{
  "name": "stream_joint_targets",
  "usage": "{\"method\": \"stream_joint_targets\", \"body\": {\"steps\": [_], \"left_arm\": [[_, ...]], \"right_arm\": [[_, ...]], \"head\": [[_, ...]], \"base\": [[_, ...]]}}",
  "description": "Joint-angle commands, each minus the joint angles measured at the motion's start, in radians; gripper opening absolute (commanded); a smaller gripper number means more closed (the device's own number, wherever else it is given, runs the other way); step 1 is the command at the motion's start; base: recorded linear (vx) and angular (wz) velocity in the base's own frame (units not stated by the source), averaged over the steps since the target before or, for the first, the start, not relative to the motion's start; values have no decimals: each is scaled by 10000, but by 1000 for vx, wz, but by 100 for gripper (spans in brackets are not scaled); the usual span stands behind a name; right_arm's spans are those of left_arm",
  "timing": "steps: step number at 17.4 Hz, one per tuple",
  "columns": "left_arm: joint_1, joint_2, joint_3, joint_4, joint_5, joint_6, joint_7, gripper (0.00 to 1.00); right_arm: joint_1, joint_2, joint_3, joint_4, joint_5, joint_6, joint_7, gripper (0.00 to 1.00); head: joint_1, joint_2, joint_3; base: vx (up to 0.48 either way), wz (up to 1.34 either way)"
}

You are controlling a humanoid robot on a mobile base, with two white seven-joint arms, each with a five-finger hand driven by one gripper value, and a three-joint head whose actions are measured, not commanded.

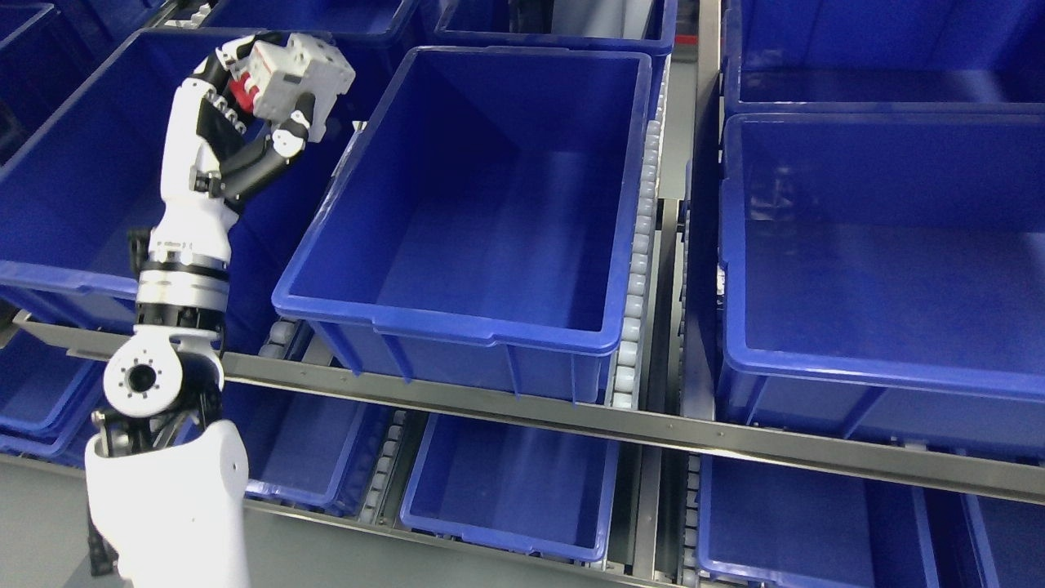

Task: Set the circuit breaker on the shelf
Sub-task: 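Extend the left hand over the empty blue bin on the shelf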

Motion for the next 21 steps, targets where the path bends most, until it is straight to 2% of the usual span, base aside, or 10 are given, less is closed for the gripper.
{"method": "stream_joint_targets", "body": {"steps": [1, 6, 11, 15, 19, 21], "left_arm": [[-1517, 931, -273, 2121, -931, 233, -497, 8], [-1932, 1946, -703, 3580, -1822, 141, -775, 9], [-1963, 2039, -734, 3674, -2651, 202, -836, 9], [-2315, 2346, -764, 3690, -3111, 386, -1602, 9], [-2347, 2484, -1515, 4179, -3250, 693, -2139, 10], [-2347, 2851, -1851, 4333, -3372, 693, -2247, 10]], "right_arm": [[0, -175, 0, 0, 0, -2, 0, 100], [15, -175, 0, 0, 0, -2, 0, 100], [15, -175, 0, 0, 0, -2, 0, 100], [15, -175, 0, 0, 0, -2, 0, 100], [0, -175, 0, 0, 0, -2, 0, 100], [0, -175, 0, 0, 0, -2, 0, 100]], "head": [[0, 0, 0], [0, 0, 0], [0, 0, 0], [0, 0, 0], [0, 0, 0], [0, -1, 0]], "base": [[124, -141], [118, -160], [101, -162], [62, -112], [20, -55], [-2, 18]]}}
